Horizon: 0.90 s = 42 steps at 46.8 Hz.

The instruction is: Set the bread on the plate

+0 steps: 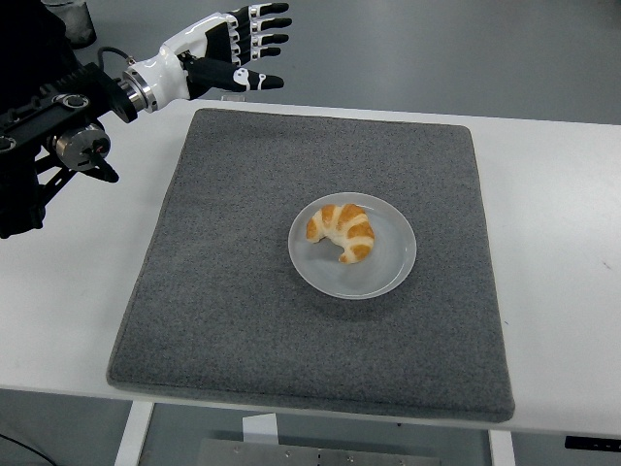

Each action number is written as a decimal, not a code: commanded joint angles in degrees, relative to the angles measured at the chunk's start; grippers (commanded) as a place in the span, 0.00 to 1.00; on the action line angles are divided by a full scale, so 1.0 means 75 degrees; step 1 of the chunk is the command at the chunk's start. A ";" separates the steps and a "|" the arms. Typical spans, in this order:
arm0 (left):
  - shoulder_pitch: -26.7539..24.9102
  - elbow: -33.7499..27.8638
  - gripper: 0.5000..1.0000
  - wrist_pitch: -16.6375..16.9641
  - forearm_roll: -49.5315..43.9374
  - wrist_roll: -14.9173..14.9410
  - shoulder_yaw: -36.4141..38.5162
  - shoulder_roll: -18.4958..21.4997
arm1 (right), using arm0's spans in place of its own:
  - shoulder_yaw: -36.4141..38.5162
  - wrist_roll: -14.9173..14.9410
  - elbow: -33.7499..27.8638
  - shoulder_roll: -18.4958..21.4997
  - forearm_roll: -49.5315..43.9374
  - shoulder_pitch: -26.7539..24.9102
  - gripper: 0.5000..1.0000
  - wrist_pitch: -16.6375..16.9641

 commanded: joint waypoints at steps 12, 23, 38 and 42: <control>0.0016 0.0942 1.00 -0.0814 -0.1757 0.1022 -0.0031 -0.0022 | 0.0000 0.0000 0.0000 0.0000 0.0000 0.0001 0.90 0.0000; -0.0019 0.1352 1.00 -0.1049 -0.3210 0.1655 -0.0042 -0.0046 | 0.0000 0.0000 0.0000 0.0000 0.0047 0.0001 0.90 0.0012; 0.0169 0.1774 1.00 -0.1002 -0.5227 0.2663 -0.0370 -0.0162 | -0.0012 0.0000 0.0117 0.0000 0.0035 -0.0058 0.90 0.0035; 0.0192 0.1973 1.00 -0.1014 -0.5250 0.2675 -0.0394 -0.0350 | 0.0000 0.0000 0.0129 0.0000 0.0047 -0.0058 0.90 0.0012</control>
